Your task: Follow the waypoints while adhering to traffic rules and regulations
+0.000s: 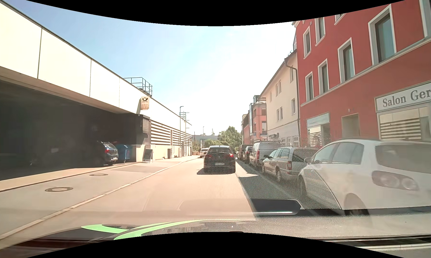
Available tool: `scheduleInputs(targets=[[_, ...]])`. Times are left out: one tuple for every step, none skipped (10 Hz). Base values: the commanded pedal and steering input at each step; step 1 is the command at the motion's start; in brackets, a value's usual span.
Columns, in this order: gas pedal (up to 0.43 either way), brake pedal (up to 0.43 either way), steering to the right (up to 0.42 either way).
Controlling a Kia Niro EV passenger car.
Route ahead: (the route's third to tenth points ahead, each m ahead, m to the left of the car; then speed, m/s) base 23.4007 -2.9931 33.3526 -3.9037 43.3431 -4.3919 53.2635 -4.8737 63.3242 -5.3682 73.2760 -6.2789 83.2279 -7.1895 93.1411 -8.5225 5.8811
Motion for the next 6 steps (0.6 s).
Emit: scheduleInputs(targets=[[0.0, 0.0, 0.007], [0.0, 0.0, 0.007], [0.0, 0.0, 0.007], [0.0, 0.006, 0.007], [0.0, 0.03, 0.007], [0.0, 0.055, 0.007]])
